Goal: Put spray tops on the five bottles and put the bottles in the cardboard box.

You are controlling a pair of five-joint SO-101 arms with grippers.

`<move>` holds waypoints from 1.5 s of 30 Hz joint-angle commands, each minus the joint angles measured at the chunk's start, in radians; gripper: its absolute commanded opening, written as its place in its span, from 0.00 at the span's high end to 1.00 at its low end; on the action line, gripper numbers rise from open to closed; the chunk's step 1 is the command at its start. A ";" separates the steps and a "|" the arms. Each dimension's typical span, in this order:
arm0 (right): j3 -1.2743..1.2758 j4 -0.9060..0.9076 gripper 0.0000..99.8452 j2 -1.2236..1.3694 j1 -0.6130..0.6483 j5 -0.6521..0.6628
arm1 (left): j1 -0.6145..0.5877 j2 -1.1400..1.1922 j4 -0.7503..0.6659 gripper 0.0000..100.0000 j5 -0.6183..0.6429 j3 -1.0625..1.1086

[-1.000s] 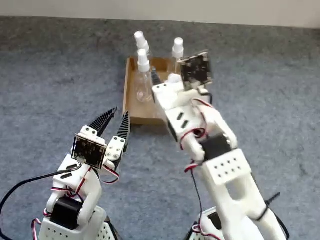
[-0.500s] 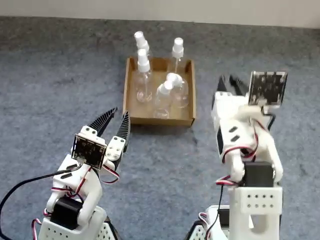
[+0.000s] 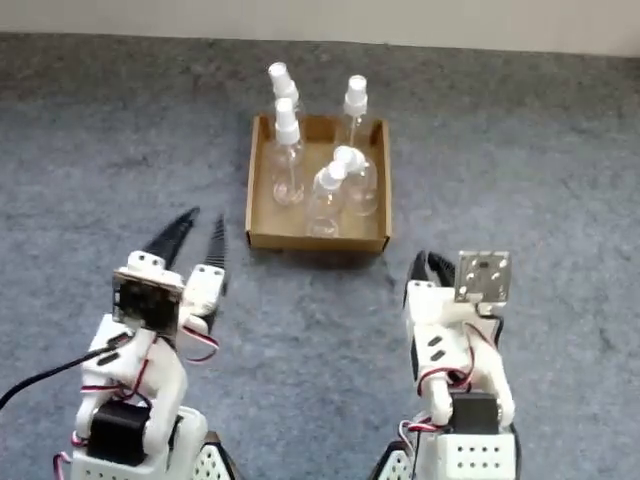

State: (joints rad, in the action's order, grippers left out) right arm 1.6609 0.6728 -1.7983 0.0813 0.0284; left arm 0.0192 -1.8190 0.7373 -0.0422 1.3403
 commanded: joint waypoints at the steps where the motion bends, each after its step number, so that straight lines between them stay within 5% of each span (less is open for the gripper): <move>1: 0.097 0.001 1.00 -0.031 -0.013 0.008 | -0.165 -0.010 0.031 0.92 -0.008 -0.045; 12: 0.127 0.114 1.00 -0.025 -0.012 0.008 | -0.314 -0.010 0.308 0.92 -0.008 0.007; 26: 0.125 0.478 1.00 -0.025 -0.015 0.008 | -0.314 -0.007 0.219 0.92 -0.006 0.355; 36: 0.128 0.564 1.00 -0.025 -0.013 0.008 | -0.314 -0.005 0.562 0.92 -0.008 0.355; 39: 0.130 0.564 1.00 -0.025 -0.013 0.008 | -0.315 -0.005 0.566 1.00 -0.009 0.355; 45: 0.130 0.564 1.00 -0.025 -0.013 0.008 | -0.315 -0.005 0.583 0.99 -0.009 0.355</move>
State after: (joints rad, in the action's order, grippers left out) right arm 1.6671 1.2313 -1.8136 0.0783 0.0284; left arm -0.2846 -1.8174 1.3126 -0.0422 1.6763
